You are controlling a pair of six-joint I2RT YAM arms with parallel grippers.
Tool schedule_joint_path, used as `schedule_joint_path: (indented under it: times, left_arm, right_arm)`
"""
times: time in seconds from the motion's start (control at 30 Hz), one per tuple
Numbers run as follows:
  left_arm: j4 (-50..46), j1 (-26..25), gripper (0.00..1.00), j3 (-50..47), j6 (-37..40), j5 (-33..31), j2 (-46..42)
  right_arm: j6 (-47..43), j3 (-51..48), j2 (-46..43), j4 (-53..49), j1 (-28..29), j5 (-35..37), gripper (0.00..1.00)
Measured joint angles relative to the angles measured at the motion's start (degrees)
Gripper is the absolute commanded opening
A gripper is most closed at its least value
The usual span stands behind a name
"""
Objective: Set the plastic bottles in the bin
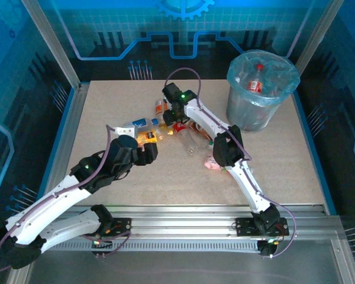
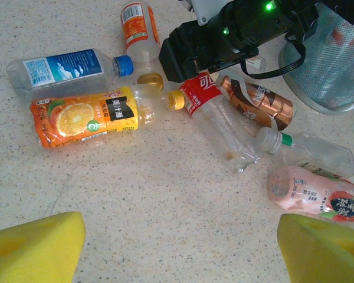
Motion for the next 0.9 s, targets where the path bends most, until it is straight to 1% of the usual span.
schedule_joint_path:
  times: [0.23, 0.5, 0.63, 0.73, 0.9]
  left_arm:
    - [0.0, 0.2, 0.86, 0.0, 0.2, -0.3, 0.0]
    - [0.0, 0.4, 0.87, 0.0, 0.2, -0.4, 0.0]
    - [0.1, 0.6, 0.87, 0.0, 0.6, -0.7, 0.0]
    - [0.3, 0.8, 0.87, 0.0, 0.7, -0.7, 0.3]
    - [0.5, 0.9, 0.87, 0.1, 1.6, -0.7, 1.2]
  right_arm:
    - [0.1, 0.8, 1.8, 0.5, -0.5, -0.9, 0.65]
    - [1.0, 2.2, 1.9, 0.8, -1.6, -2.5, 0.52]
    - [1.2, 2.1, 1.6, 1.0, -1.9, -2.7, 0.43]
    - [1.1, 1.1, 0.1, 0.9, -2.0, -2.9, 0.4]
    - [1.1, -0.9, -4.2, 1.2, -2.0, -3.1, 0.38]
